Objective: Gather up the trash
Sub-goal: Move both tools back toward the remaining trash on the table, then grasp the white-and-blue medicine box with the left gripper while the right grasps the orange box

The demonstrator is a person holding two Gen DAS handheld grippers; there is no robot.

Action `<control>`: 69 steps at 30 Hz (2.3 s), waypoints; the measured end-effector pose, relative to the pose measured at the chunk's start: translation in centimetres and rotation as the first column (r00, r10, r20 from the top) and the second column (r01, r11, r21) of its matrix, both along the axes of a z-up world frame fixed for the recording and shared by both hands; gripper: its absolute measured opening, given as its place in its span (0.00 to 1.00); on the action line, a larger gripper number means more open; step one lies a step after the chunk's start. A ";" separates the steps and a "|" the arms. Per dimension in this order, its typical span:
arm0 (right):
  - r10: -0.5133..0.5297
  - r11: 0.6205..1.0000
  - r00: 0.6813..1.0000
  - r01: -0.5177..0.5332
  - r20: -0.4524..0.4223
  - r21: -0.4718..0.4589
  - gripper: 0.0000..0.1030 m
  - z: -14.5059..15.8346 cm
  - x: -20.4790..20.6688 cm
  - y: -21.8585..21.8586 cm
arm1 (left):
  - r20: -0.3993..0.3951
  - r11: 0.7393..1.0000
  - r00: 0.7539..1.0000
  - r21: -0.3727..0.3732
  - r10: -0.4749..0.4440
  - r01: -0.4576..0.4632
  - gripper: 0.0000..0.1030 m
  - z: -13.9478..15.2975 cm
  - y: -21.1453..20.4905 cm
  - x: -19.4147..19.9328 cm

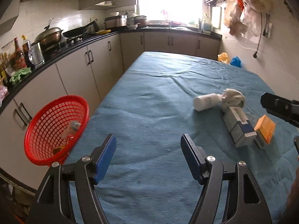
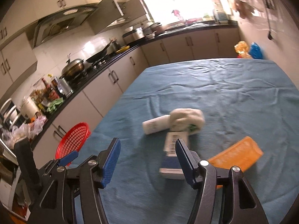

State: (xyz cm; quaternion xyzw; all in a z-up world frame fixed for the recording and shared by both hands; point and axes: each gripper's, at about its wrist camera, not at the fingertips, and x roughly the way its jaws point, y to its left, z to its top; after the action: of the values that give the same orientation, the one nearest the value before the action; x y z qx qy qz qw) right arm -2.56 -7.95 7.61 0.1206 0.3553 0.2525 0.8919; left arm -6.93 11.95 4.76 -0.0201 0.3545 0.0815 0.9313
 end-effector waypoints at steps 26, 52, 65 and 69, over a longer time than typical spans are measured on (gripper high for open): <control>-0.234 0.968 0.902 0.249 -0.362 -0.006 0.69 -5.6 3.6 -10.8 | -0.033 0.992 0.993 0.034 -0.117 0.118 0.69 -0.9 -4.8 0.5; -0.226 0.960 0.964 0.196 -0.141 -0.198 0.49 -3.7 5.4 -10.6 | -0.111 0.964 0.958 -0.070 -0.264 0.257 0.79 0.0 -10.9 5.0; -0.172 0.985 0.981 0.169 -0.091 -0.047 0.49 -3.8 4.8 -10.9 | -0.194 0.977 0.958 -0.023 -0.210 0.210 0.49 -4.0 -12.6 8.5; -0.133 0.989 0.989 0.128 -0.069 -0.074 0.49 -3.9 4.4 -9.5 | -0.167 0.978 0.963 -0.034 -0.211 0.208 0.32 -3.8 -11.6 8.0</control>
State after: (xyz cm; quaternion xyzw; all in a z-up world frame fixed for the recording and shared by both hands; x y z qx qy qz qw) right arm 1.80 -17.41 3.75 0.1217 0.3878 0.1765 0.8965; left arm 1.05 0.36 0.94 0.0172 0.4332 -0.0187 0.9009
